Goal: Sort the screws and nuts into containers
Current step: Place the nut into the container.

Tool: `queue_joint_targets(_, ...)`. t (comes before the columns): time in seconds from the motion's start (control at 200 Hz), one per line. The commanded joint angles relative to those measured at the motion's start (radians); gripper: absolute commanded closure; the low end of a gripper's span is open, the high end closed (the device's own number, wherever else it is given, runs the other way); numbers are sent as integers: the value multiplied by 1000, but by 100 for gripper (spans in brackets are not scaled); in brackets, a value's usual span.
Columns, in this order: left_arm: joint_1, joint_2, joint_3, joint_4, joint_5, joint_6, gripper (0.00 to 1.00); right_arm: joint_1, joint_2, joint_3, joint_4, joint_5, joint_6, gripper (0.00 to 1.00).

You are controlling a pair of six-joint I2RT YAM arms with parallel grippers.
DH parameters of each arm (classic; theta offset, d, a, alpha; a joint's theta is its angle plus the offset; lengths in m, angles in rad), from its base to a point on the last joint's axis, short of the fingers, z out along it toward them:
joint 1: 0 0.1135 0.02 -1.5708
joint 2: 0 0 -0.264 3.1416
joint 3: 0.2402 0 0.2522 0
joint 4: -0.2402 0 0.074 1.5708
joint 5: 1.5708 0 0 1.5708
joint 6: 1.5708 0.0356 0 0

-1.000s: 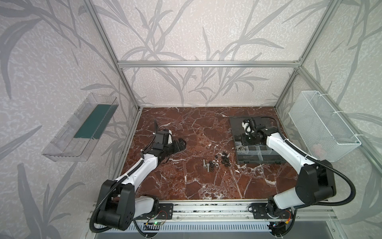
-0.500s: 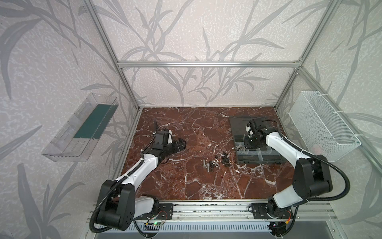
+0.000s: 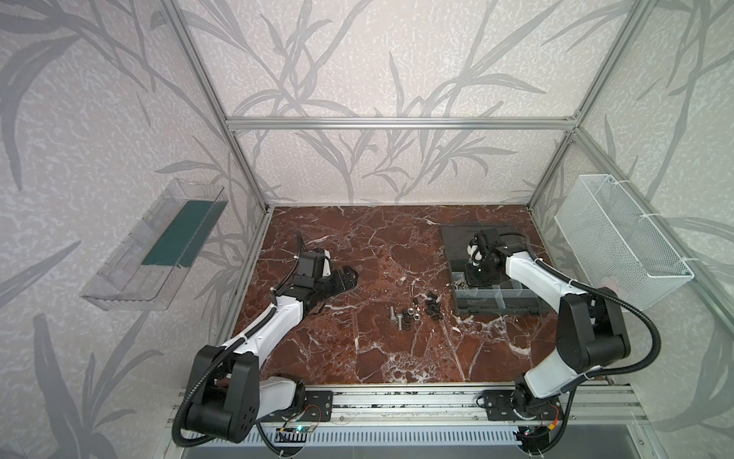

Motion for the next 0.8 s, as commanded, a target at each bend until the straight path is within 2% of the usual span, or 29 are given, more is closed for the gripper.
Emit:
queue_joint_targets(0.0,5,-9,-10,3,-6,0,1,-3,18,28,4,-12,-4,100)
queue_joint_targets(0.615,5,-4,-5,6,-1,-1,1,-3,63,46,4,-7,-8,99)
queue_joint_targets(0.665,5,-3,-3,5,-1,0,1,-3,63,46,2,-6,-8,93)
queue_joint_targets(0.75,5,-5,-3,6,-1,-1,1,-1,60,49,-5,-4,-12,69)
queue_joint_targets(0.795,5,-4,-3,5,0,0,1,1,51,49,-5,-1,-17,61)
